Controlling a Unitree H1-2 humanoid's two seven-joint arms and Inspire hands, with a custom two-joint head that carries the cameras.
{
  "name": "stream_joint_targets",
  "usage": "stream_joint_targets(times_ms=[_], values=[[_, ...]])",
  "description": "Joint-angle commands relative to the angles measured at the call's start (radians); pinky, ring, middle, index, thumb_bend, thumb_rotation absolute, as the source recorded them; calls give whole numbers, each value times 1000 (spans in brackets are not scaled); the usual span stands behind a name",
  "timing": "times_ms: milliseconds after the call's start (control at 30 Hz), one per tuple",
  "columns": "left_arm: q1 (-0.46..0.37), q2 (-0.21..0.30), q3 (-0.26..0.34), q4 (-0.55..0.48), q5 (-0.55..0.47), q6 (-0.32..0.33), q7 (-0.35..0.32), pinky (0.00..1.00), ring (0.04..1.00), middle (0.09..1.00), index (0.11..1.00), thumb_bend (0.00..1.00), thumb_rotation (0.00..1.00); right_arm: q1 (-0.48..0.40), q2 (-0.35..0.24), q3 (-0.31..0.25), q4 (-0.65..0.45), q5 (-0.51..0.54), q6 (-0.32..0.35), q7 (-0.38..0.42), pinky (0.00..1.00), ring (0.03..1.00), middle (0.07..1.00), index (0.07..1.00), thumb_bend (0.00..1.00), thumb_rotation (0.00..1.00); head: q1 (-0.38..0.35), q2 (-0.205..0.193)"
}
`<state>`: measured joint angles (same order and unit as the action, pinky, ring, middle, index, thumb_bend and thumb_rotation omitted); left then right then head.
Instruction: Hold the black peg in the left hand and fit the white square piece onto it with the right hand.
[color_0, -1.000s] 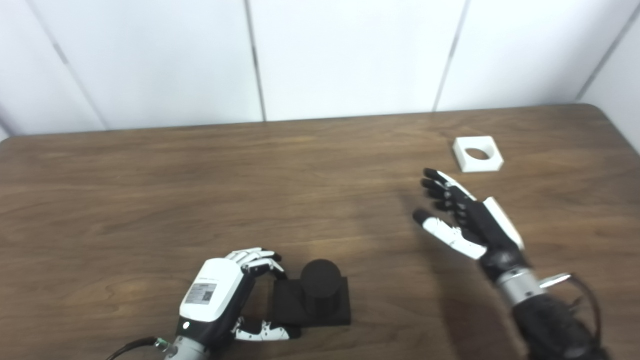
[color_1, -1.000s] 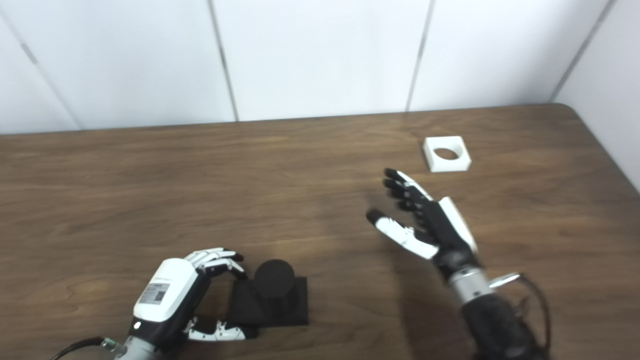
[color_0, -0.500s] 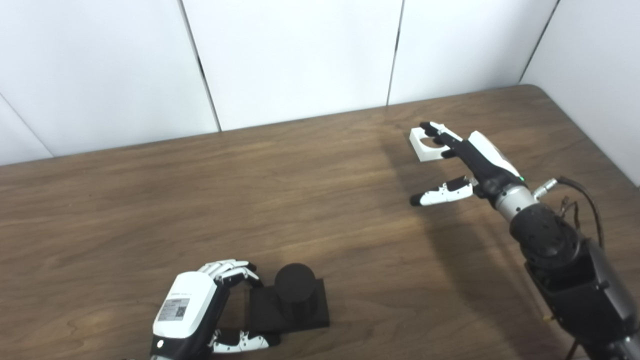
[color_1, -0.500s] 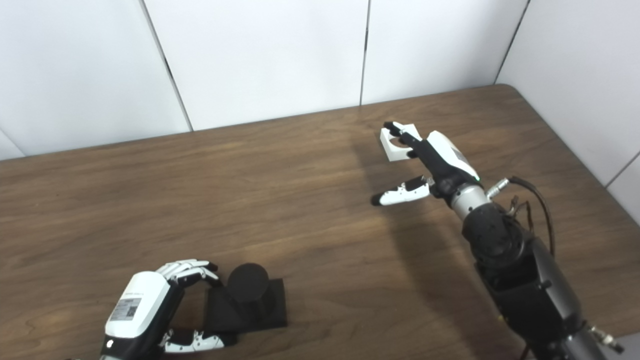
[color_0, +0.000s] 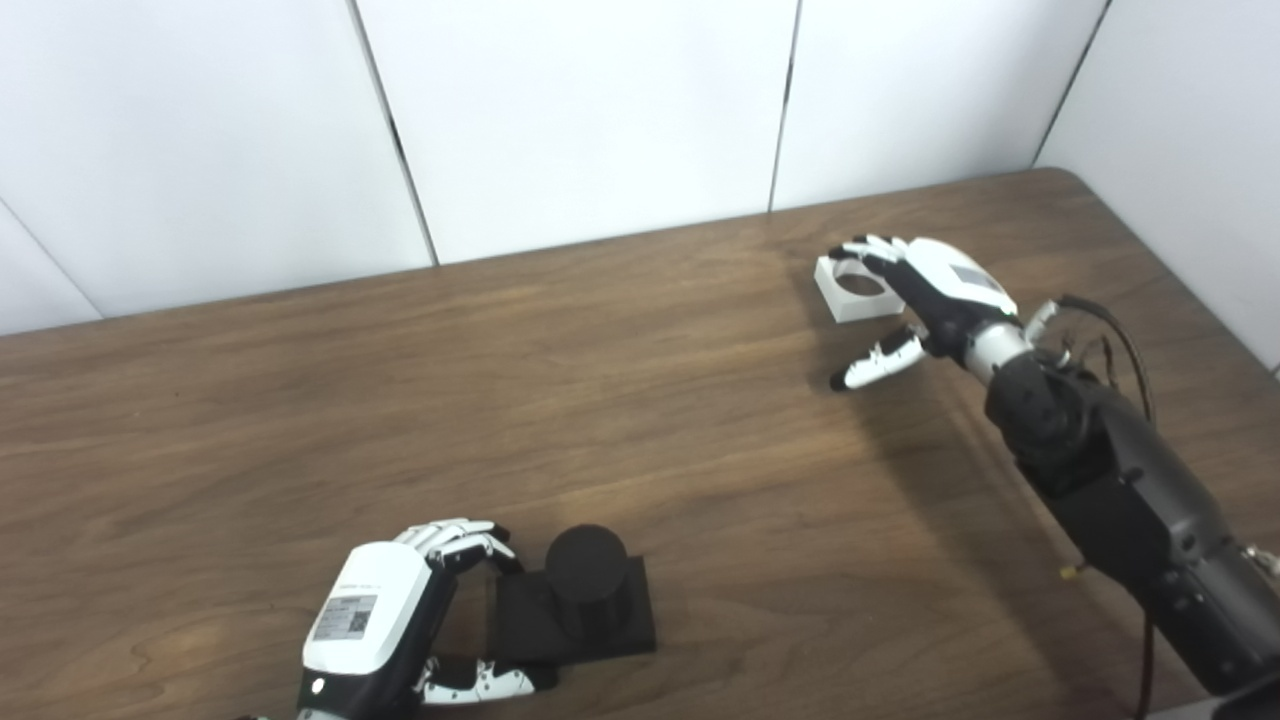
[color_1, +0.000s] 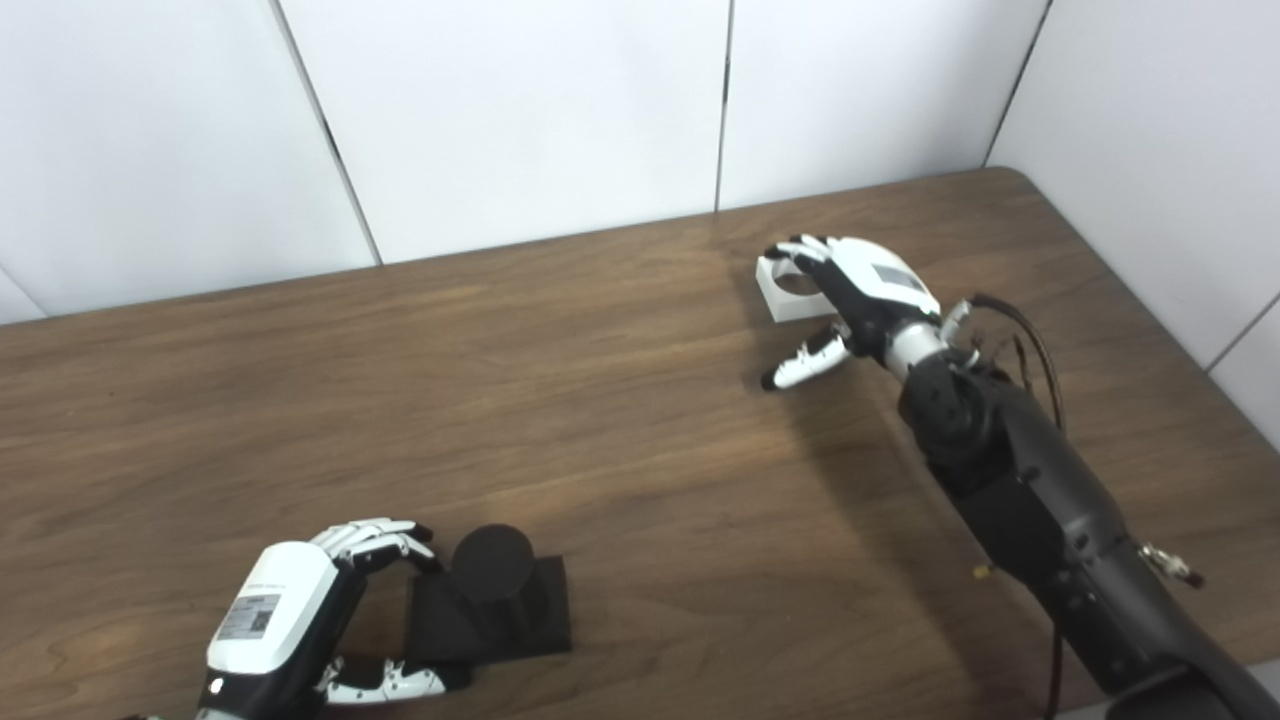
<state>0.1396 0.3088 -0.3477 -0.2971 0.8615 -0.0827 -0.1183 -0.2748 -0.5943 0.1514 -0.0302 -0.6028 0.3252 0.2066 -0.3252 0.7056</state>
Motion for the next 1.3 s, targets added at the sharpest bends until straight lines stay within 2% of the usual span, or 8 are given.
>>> stream_joint_targets(times_ms=[0,333,600,700,800,1000,1133,1267], values=[[29,13,-21,23,9,26,-65,767,790,760,490,514,44,-70,-38,-2,2,-29,-40,-7,1000,1000,972,884,856,208,2,0],[38,10,-27,18,15,29,-68,779,797,764,490,514,45,-169,-42,13,82,-55,-80,-17,1000,1000,963,878,866,224,9,0],[39,11,-31,10,14,44,-80,775,802,767,490,513,45,-237,-54,29,122,-93,-57,22,1000,1000,976,890,848,252,13,1],[38,14,-33,10,16,41,-74,773,799,764,490,514,45,-273,-70,44,135,-111,-24,84,1000,1000,984,884,838,248,14,2],[39,14,-34,7,20,42,-73,770,796,763,490,514,45,-320,-104,82,143,-147,12,186,1000,1000,989,852,841,243,16,5],[42,14,-30,2,9,36,-63,770,792,758,490,514,45,-404,-156,142,166,-186,37,343,1000,1000,976,825,923,247,16,7],[41,14,-26,1,6,35,-57,770,793,758,489,515,44,-443,-166,164,184,-196,45,404,1000,1000,968,822,958,238,16,7],[40,14,-24,2,3,32,-54,768,795,760,489,515,44,-470,-161,174,204,-204,44,424,1000,1000,976,839,968,218,16,7]])
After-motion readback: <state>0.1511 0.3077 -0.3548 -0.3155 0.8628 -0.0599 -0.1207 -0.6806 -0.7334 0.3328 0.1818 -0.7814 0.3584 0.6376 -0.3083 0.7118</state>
